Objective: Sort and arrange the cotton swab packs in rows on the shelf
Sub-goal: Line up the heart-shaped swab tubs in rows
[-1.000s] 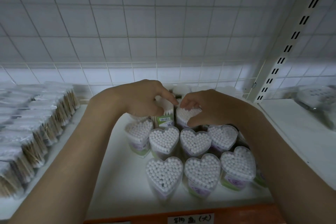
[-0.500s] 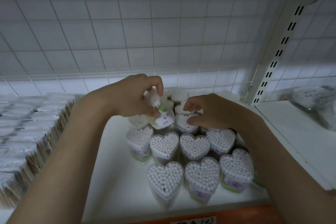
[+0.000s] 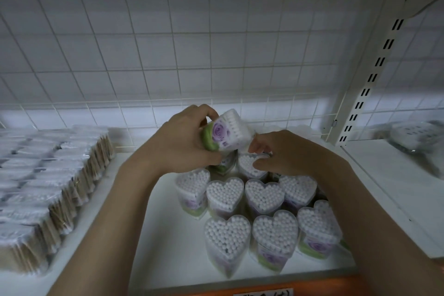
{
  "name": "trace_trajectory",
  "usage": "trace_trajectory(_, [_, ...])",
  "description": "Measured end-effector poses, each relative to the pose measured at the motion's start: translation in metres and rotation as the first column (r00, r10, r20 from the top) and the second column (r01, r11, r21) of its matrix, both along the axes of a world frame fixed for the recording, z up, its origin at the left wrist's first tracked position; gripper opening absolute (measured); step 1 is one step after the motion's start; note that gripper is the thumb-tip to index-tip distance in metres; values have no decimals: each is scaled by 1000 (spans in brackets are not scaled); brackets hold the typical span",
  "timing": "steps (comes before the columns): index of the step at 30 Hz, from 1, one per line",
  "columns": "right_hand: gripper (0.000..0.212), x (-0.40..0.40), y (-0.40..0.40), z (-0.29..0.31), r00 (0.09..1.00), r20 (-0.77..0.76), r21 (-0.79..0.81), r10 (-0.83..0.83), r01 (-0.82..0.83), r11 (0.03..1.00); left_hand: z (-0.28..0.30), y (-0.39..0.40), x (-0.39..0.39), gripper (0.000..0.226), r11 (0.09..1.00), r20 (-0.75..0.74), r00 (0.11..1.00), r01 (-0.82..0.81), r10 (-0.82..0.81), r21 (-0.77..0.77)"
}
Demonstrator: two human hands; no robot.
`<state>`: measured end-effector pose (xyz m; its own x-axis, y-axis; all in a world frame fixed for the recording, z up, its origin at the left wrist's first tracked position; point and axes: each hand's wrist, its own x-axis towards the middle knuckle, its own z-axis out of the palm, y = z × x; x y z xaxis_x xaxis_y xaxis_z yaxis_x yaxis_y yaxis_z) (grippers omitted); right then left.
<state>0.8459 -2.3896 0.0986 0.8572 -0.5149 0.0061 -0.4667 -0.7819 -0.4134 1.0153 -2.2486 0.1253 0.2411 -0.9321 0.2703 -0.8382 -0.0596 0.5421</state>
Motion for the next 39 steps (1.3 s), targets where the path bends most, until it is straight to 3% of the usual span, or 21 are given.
trace_trajectory(5, [32,-4,-5,-1,1000,2,-6,4,-4,1000,-15,-6,-5,61,998,18,998,-59,58,15])
trace_trajectory(7, [32,-6,-6,-1,1000,3,-8,2,-2,1000,-21,-10,-7,62,998,-41,997,-60,60,0])
trace_trajectory(12, [35,-6,-7,-2,1000,6,-17,4,-4,1000,-31,-14,-12,85,1000,-79,997,-20,20,2])
trace_trajectory(18, [35,-6,-7,-3,1000,-21,-22,-5,5,1000,-38,-20,-13,59,999,-6,999,-54,54,7])
trace_trajectory(23, [33,-4,-7,-3,1000,0,-29,6,-6,1000,-39,-20,-7,85,999,27,1000,2,-3,47])
trace_trajectory(26, [34,-4,-6,-2,1000,-17,-23,6,-6,1000,-38,-21,-7,76,997,63,998,16,-20,75])
trace_trajectory(31, [37,-3,-5,-1,999,-43,-31,-12,11,999,-40,-21,-11,56,1000,-74,997,7,-8,-17])
trace_trajectory(39, [38,-4,-3,1,998,-66,-34,-16,14,999,-54,-21,-9,57,999,105,994,-44,42,20])
